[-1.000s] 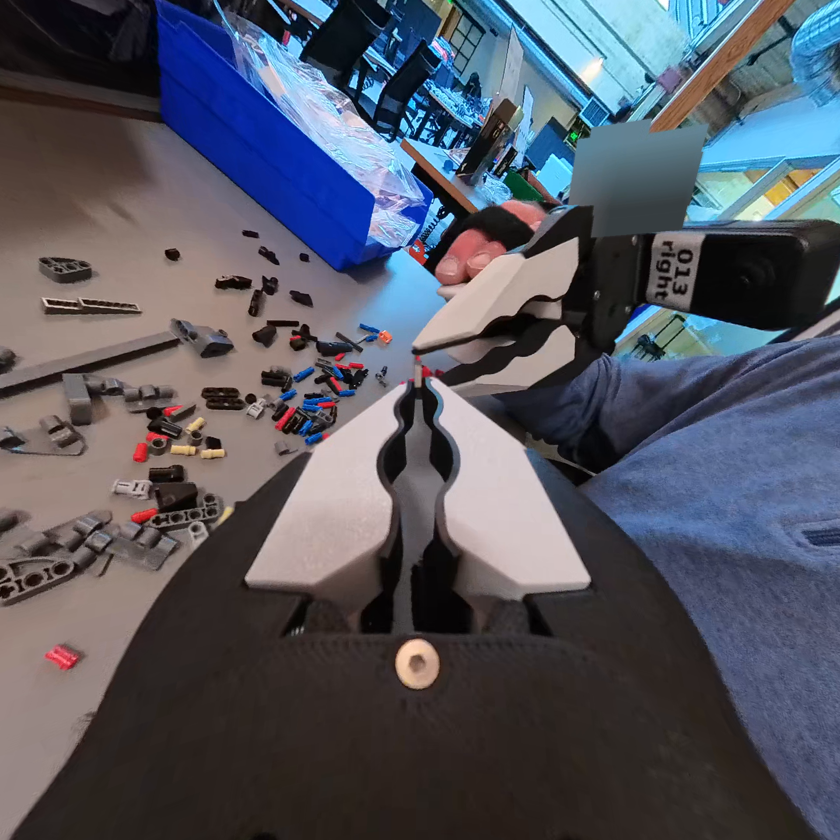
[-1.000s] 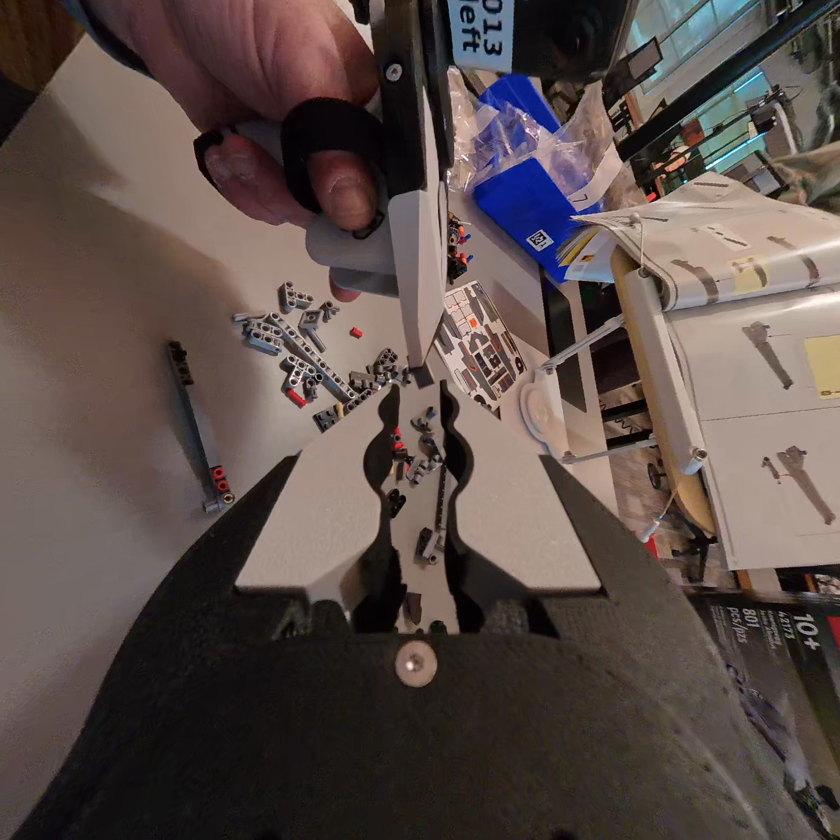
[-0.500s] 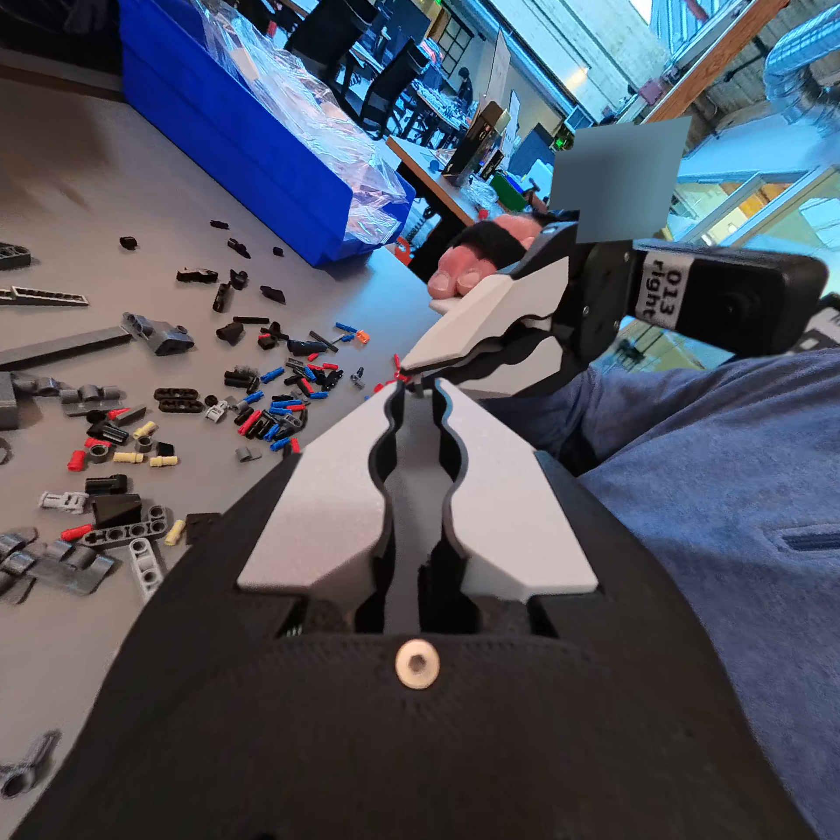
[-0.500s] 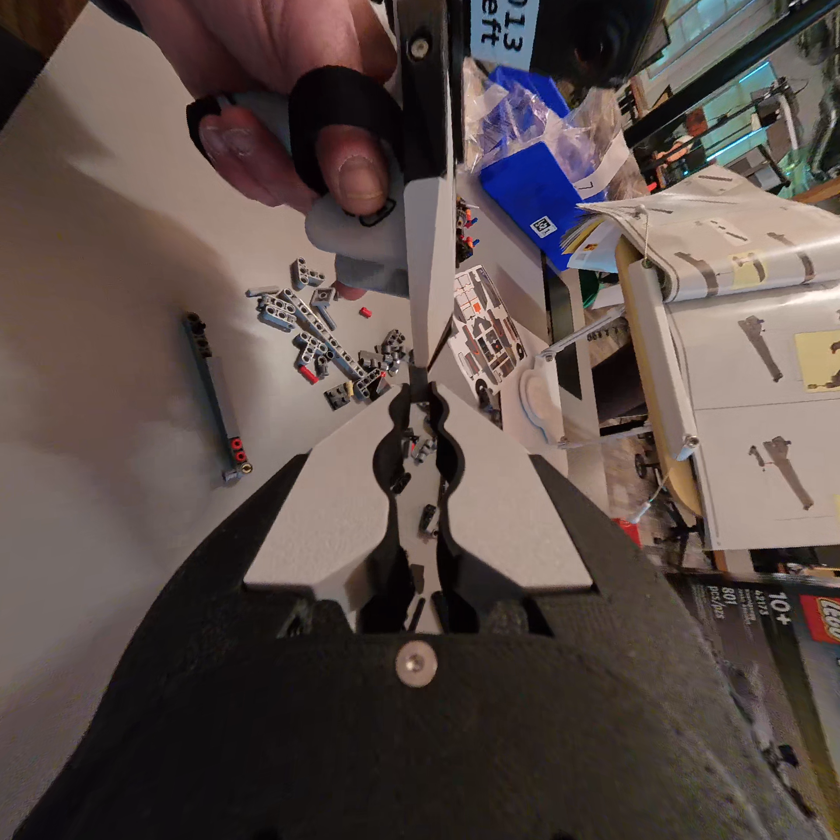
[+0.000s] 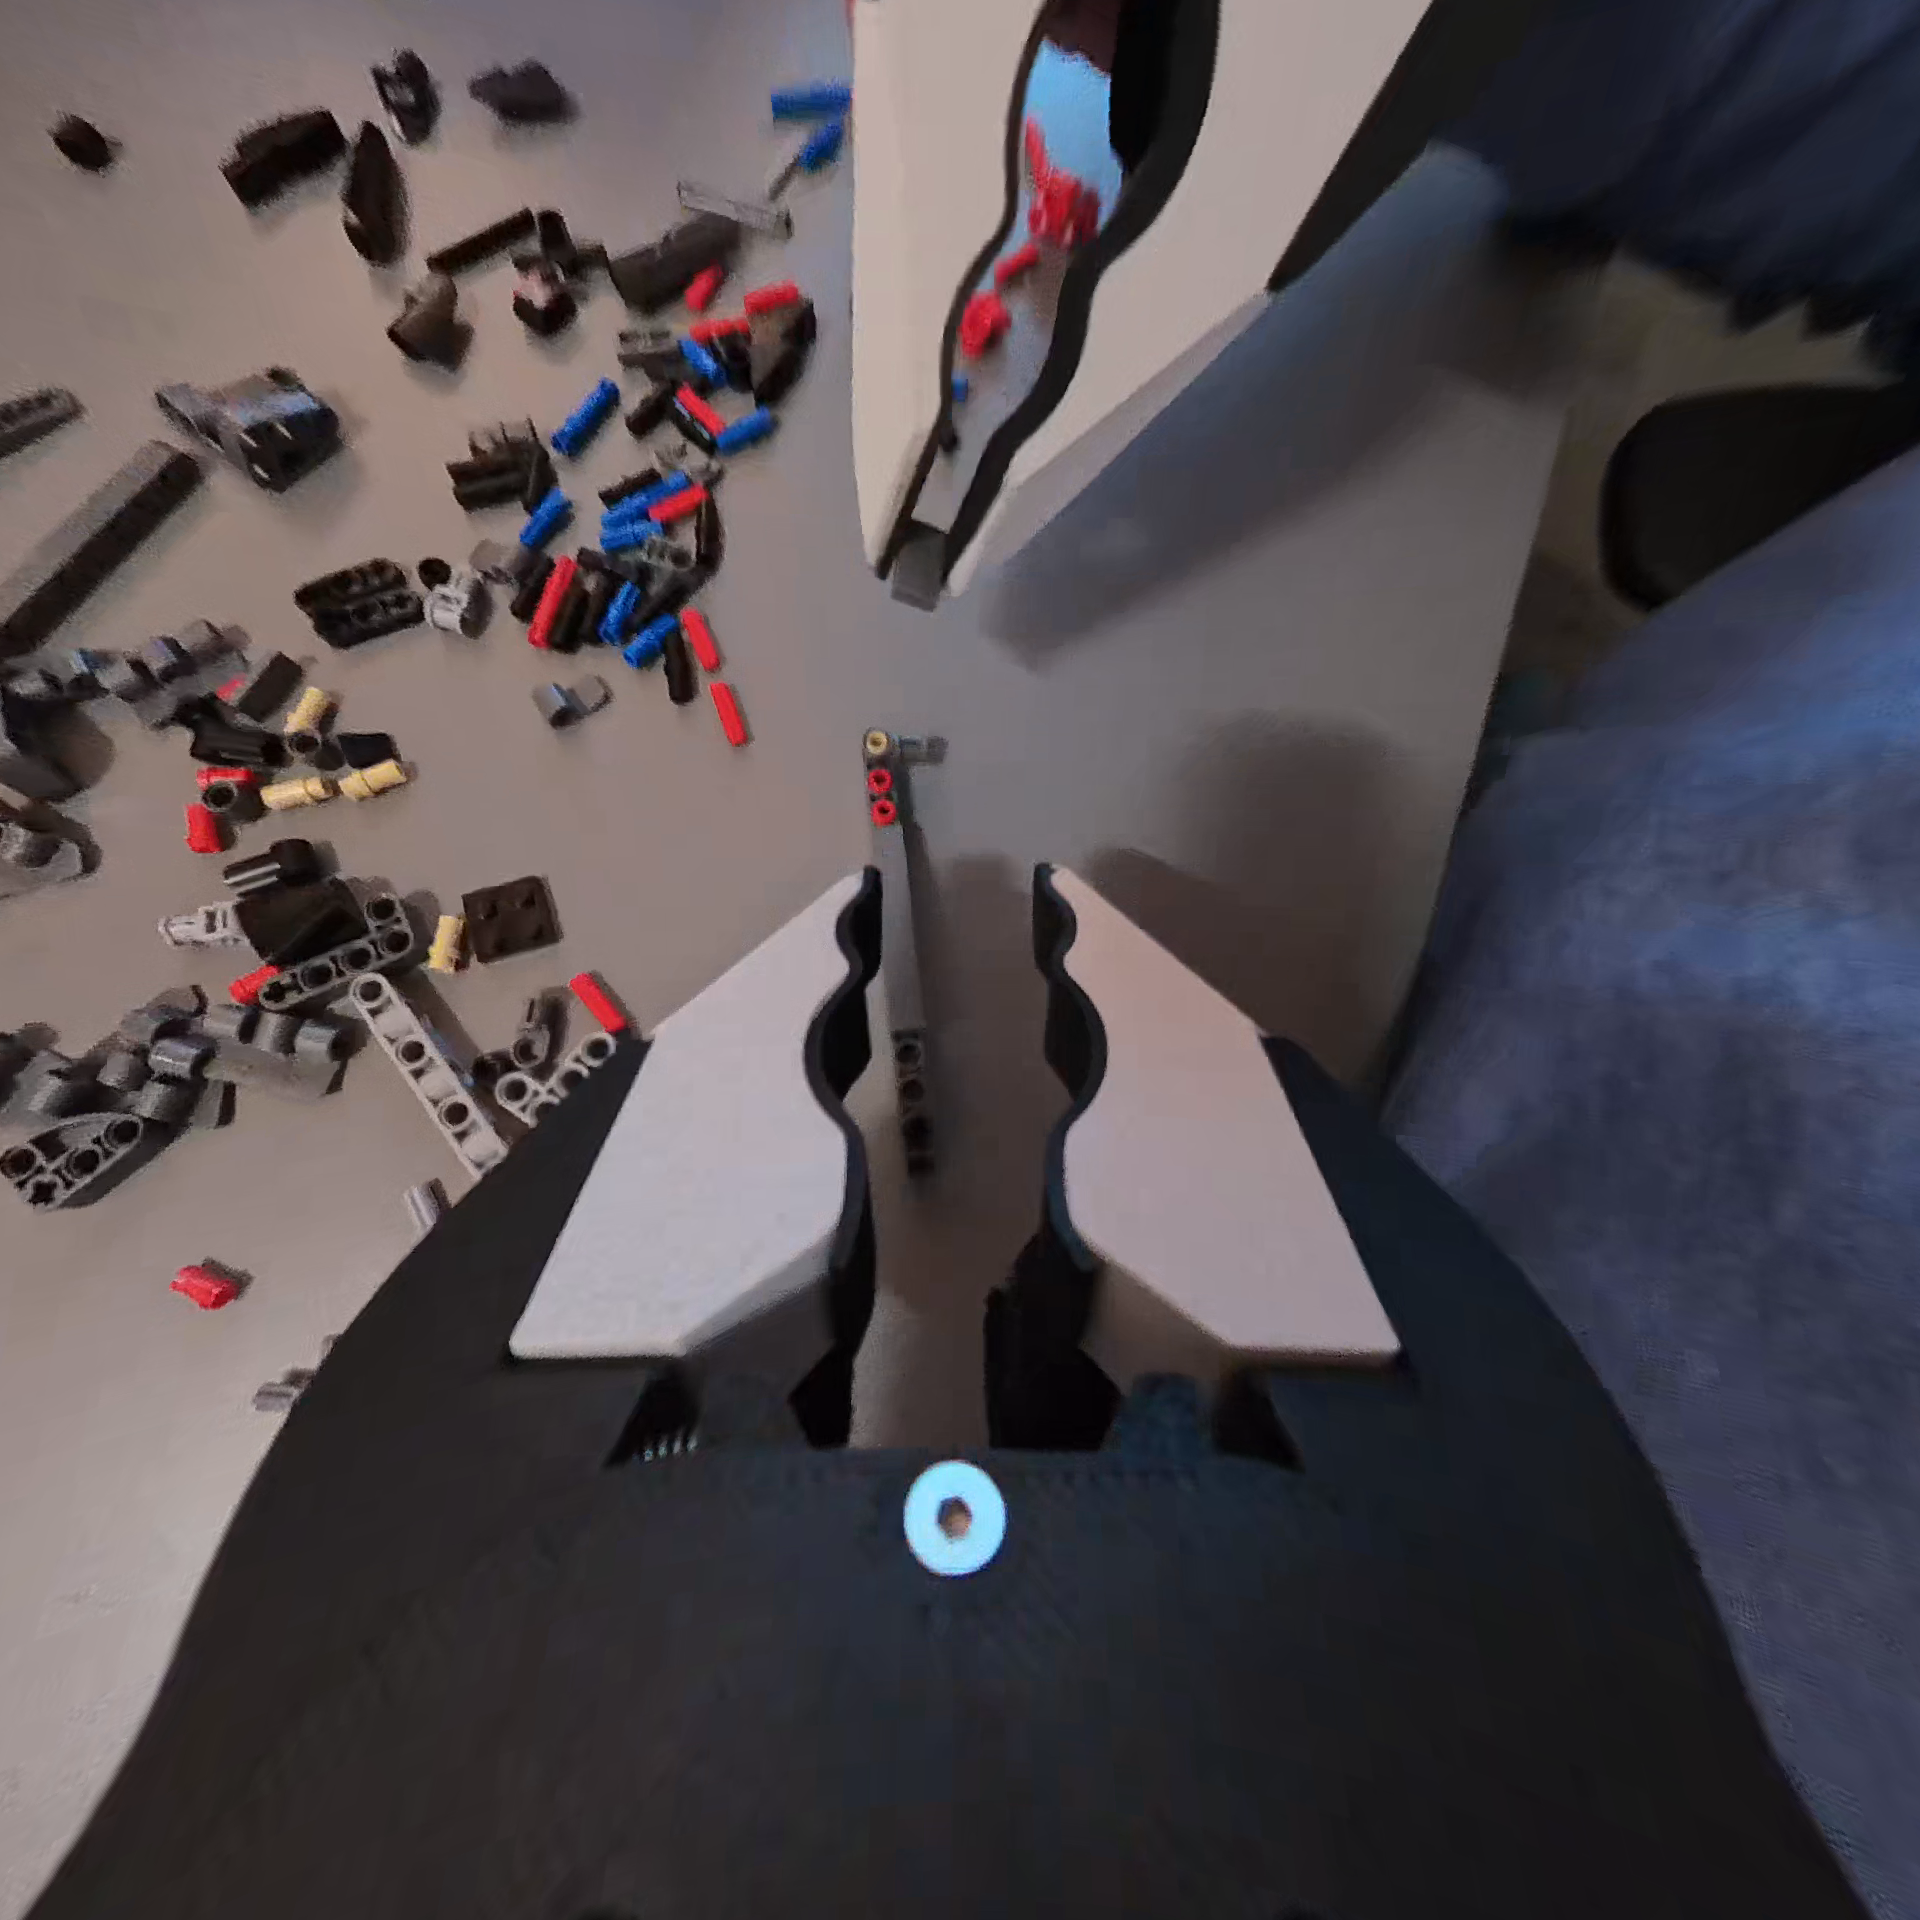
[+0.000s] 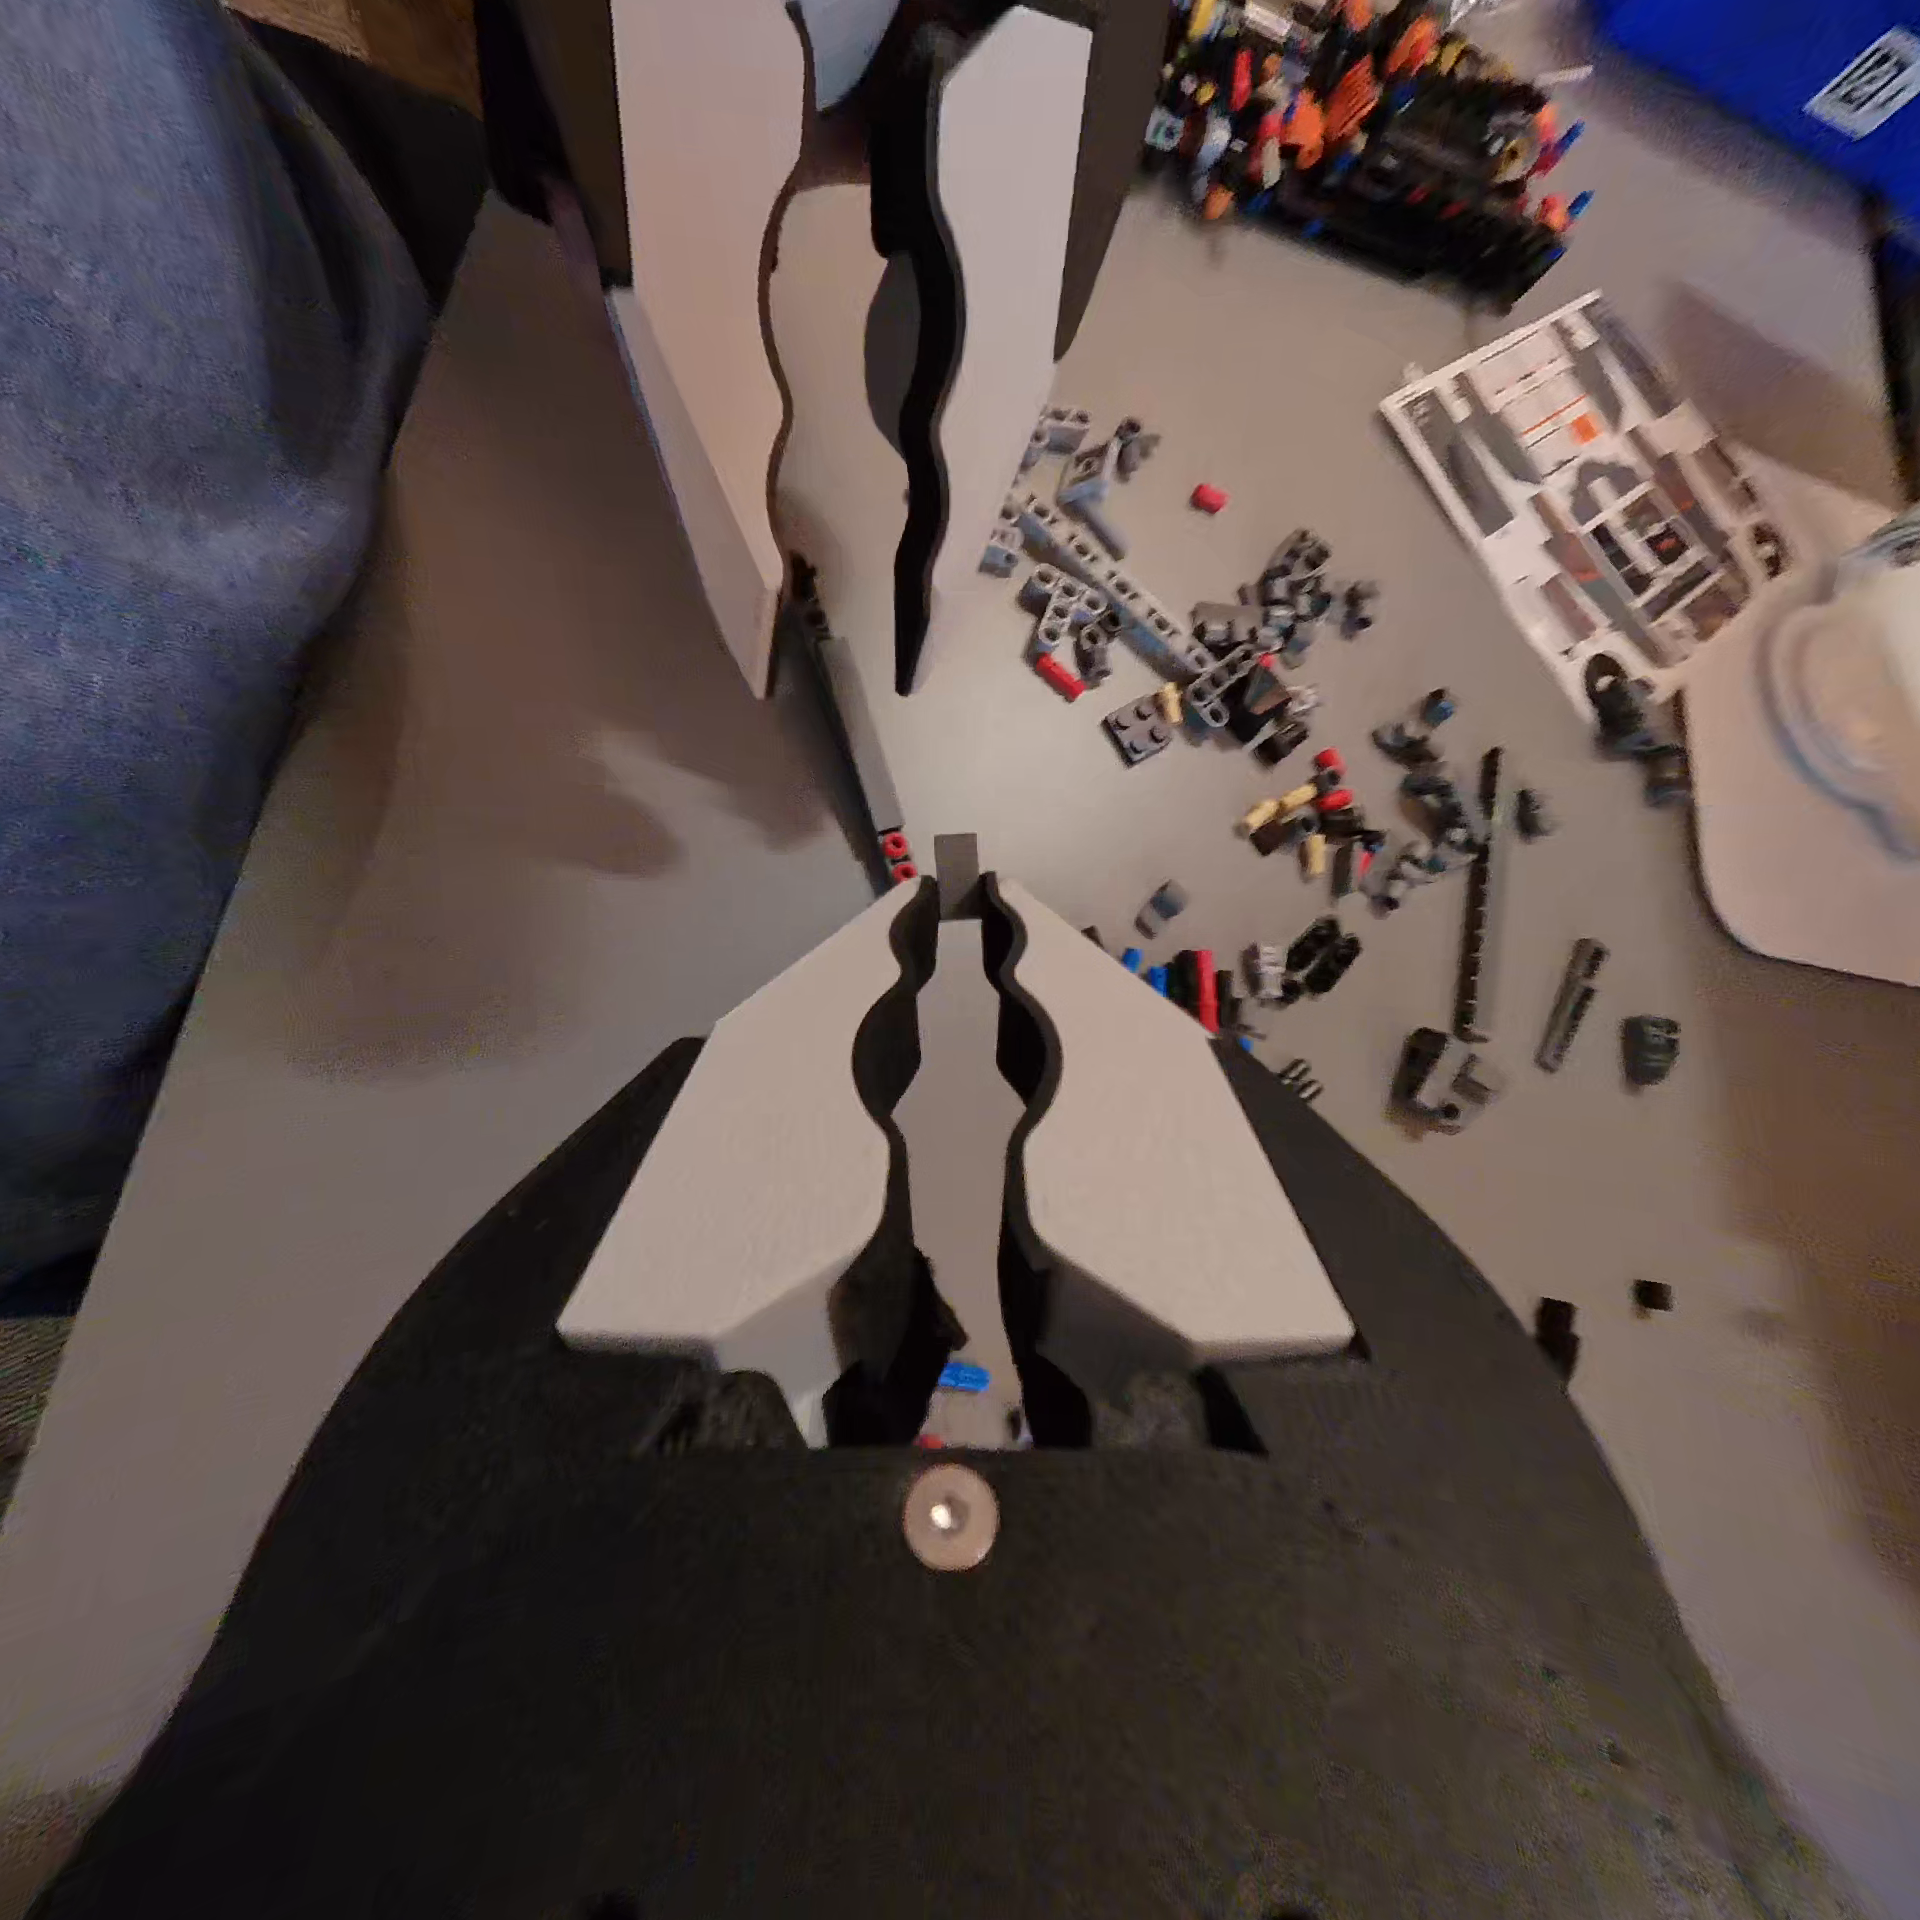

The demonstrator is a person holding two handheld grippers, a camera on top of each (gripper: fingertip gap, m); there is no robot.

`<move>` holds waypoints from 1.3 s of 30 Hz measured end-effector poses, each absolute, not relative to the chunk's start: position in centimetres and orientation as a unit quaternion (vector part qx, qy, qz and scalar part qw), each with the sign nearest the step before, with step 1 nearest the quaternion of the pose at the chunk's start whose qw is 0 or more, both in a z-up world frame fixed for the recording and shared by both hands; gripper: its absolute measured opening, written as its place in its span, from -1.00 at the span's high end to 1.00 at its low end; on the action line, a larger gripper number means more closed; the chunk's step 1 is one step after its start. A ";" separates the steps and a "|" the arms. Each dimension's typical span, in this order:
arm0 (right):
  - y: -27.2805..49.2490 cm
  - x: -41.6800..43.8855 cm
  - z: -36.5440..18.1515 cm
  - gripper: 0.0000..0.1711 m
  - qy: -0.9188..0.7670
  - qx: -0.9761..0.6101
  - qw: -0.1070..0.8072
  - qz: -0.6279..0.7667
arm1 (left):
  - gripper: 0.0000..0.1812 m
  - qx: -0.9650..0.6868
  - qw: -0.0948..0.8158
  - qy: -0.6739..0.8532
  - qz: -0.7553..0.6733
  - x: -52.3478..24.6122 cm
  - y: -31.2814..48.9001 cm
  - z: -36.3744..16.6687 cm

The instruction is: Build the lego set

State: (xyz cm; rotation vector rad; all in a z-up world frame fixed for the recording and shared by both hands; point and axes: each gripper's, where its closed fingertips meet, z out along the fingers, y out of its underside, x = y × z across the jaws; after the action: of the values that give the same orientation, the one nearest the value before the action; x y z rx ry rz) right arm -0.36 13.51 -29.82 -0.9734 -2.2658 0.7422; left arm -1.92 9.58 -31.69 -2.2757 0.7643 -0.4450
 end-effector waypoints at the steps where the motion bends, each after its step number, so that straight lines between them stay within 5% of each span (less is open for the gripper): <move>1: 13.4 -0.3 -30.1 0.94 -0.847 -0.365 0.272 0.275 | 0.71 -0.879 0.336 0.299 -0.158 -2.0 9.6 -32.3; 12: 11.8 -1.0 -32.2 0.94 -0.860 -0.372 0.216 0.273 | 0.93 -0.886 0.300 0.348 -0.069 -2.8 9.9 -35.4; 32: 11.1 -2.0 -32.7 0.94 -0.855 -0.396 0.196 0.272 | 0.93 -0.872 0.311 0.369 -0.078 -4.0 10.2 -35.5; 39: 10.9 -2.3 -32.4 0.94 -0.853 -0.401 0.194 0.273 | 0.80 -0.871 0.323 0.362 -0.084 -4.3 9.9 -35.4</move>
State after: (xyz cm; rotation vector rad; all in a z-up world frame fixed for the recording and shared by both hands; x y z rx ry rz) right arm -2.26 10.86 -32.44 -1.1233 -2.3914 0.7648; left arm -4.32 9.89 -35.37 -2.2851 0.9507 -0.2199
